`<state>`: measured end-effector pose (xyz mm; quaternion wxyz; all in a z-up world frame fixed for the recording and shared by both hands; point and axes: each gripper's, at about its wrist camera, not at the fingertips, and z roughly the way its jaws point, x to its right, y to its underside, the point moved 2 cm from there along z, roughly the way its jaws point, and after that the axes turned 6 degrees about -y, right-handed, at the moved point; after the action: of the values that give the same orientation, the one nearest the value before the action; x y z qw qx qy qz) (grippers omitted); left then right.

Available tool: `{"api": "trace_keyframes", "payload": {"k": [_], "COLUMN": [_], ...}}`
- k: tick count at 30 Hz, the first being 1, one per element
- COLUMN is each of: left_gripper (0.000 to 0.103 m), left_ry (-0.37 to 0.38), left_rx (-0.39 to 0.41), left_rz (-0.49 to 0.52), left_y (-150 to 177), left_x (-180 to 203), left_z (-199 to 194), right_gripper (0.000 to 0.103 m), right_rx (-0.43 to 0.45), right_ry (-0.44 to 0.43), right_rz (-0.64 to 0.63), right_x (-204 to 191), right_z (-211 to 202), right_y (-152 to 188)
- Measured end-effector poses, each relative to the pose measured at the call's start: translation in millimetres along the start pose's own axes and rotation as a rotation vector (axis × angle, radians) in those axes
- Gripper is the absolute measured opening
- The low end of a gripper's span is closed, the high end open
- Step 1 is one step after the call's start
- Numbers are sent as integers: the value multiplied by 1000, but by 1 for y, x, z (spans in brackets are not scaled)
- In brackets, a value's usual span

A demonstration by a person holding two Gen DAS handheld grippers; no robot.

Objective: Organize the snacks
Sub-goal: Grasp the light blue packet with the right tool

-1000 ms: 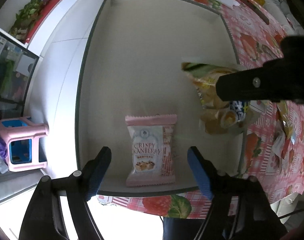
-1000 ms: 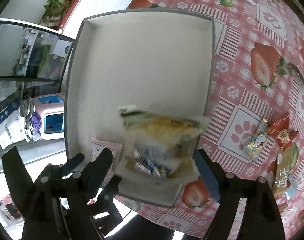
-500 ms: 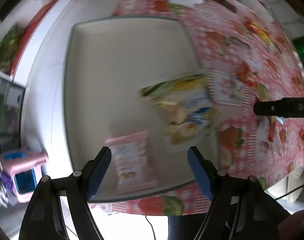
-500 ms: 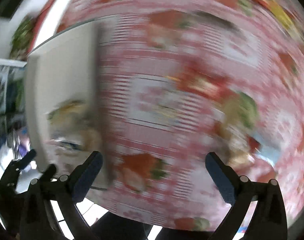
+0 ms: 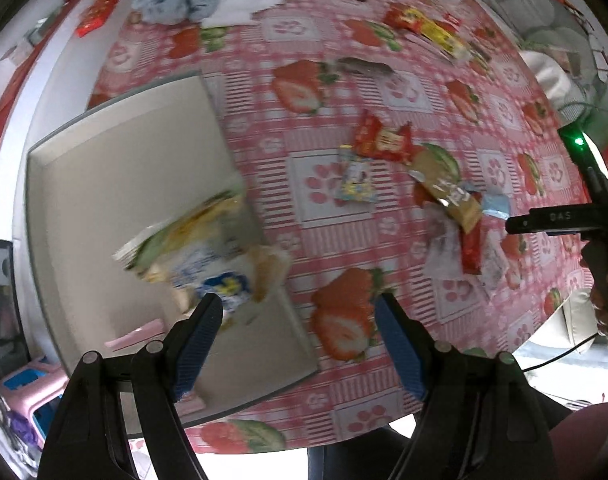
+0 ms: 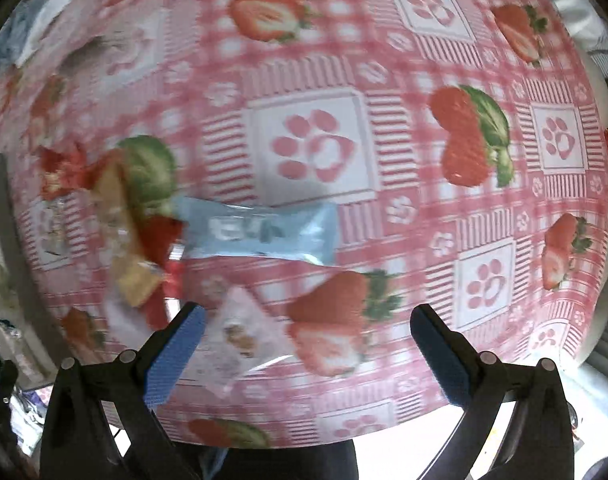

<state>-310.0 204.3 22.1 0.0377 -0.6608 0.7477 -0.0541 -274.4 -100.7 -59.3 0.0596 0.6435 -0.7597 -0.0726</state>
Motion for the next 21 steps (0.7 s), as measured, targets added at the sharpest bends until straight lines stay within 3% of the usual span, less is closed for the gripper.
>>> {"api": "trace_keyframes", "payload": {"k": [7,17,21], "left_gripper": [82,82,82], "left_ry": [-14,-111,-133], "left_rx": [-35,-102,-127], "left_rz": [16,-17,-58], "left_y": [-17,-62,-75], "left_x": [31,56,54], "left_z": [10,54,71], "right_gripper": [103,103,103], "right_rx": [-21,-25,-29], "right_ry": [73,155,130], "right_rz": [-195,-540,-643], "right_x": [-9,-81,-101], "right_z": [17,37,41], "right_y": [-2,-14,-24]}}
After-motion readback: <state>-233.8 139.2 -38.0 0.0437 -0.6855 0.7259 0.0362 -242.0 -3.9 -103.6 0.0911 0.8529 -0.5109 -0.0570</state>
